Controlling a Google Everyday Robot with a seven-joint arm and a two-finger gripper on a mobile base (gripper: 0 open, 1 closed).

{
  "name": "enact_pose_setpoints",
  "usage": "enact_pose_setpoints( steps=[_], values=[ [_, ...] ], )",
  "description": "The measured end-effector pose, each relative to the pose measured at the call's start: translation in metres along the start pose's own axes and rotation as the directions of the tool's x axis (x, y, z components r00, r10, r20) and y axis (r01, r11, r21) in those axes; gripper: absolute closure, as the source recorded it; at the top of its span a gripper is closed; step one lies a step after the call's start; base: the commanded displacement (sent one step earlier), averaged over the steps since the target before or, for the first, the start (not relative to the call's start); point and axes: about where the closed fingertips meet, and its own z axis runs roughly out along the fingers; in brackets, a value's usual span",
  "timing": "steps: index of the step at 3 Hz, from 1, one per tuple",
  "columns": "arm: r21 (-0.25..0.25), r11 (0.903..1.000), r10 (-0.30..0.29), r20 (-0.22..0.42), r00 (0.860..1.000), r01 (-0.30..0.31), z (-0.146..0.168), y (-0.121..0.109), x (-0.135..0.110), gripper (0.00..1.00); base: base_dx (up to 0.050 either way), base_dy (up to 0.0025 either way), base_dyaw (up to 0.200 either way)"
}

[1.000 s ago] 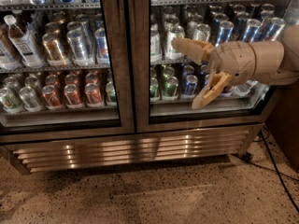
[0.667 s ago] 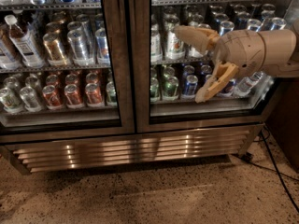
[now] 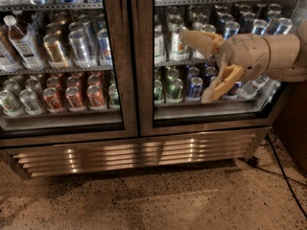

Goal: Open left fridge door

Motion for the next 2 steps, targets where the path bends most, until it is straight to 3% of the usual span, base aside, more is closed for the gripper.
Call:
enact_pose_setpoints(
  steps=[1, 2],
  values=[
    [0.0, 1.0, 0.0, 0.0, 1.0, 0.0, 0.0, 0.0, 0.0, 0.0, 0.036, 0.00247, 0.138],
    [0.0, 1.0, 0.0, 0.0, 1.0, 0.0, 0.0, 0.0, 0.0, 0.0, 0.025, 0.00151, 0.12]
  ],
)
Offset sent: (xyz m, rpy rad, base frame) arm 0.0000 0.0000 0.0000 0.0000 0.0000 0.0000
